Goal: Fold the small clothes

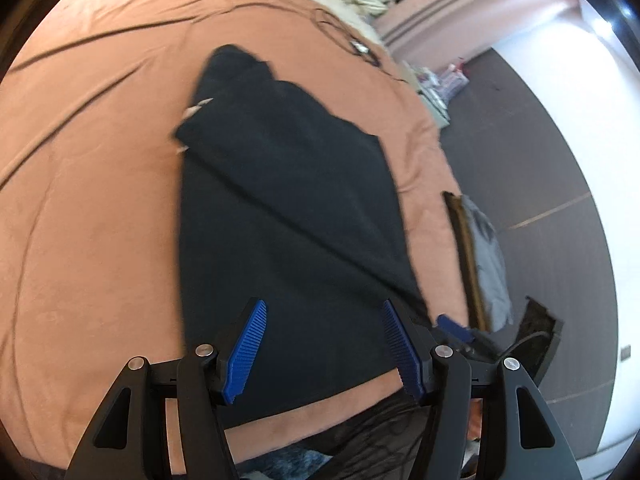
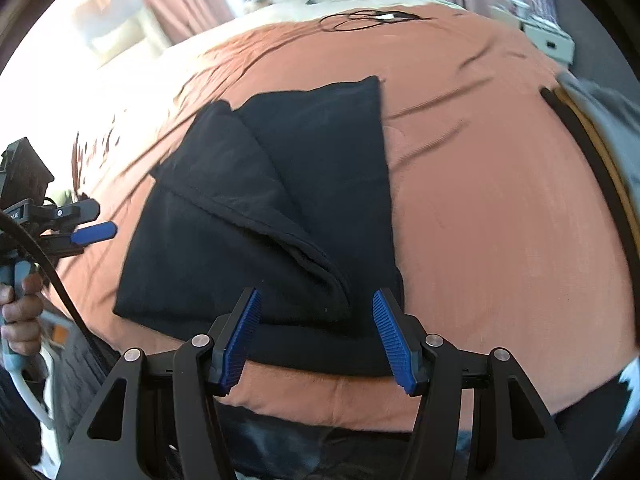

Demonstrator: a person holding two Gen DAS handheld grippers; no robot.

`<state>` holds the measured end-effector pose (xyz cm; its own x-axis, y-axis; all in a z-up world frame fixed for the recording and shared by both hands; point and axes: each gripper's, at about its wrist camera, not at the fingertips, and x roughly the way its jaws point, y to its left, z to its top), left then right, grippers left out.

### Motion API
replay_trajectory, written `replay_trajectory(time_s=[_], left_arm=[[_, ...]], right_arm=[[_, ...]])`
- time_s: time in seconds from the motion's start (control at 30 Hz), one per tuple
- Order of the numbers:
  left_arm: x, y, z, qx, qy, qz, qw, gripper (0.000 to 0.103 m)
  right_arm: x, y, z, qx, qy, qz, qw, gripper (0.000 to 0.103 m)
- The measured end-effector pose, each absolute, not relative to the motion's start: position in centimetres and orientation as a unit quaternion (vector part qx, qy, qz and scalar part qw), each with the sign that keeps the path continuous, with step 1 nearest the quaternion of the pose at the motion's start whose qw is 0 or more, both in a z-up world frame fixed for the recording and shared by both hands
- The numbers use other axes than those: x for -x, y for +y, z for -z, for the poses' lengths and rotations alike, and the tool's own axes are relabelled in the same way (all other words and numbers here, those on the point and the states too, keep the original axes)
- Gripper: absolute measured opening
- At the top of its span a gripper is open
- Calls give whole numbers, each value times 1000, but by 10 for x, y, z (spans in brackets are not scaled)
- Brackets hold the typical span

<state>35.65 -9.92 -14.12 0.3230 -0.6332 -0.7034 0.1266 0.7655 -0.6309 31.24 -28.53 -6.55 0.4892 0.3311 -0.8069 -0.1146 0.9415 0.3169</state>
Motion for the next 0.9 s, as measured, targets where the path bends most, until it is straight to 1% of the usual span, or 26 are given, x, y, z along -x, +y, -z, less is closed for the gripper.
replay_trajectory(time_s=[0.03, 0.13, 0.17, 0.23, 0.57, 0.77, 0.83, 0.9], left_arm=[[-356, -94, 145, 239, 531, 237, 778, 62], [-352, -80, 155, 237, 539, 211, 780, 62], [-351, -75, 159, 240, 541, 207, 779, 62], [-348, -71, 164, 242, 544, 201, 778, 62], [-336, -65, 190, 263, 563, 197, 759, 62], [-330, -70, 193, 269, 560, 200, 758, 61], [-328, -73, 193, 269, 560, 204, 756, 57], [-327, -74, 194, 264, 560, 201, 759, 54]], right_arm=[[-317, -282, 66, -98, 492, -134, 855, 50], [-329, -278, 71, -73, 504, -142, 849, 47], [-333, -277, 74, -68, 509, -143, 846, 43], [-339, -274, 77, -55, 520, -152, 839, 39], [-361, -252, 77, -16, 523, -159, 837, 38], [-379, -247, 89, -21, 536, -161, 828, 24], [-383, -248, 90, -30, 538, -161, 827, 23], [-384, -252, 87, -47, 534, -165, 828, 20]])
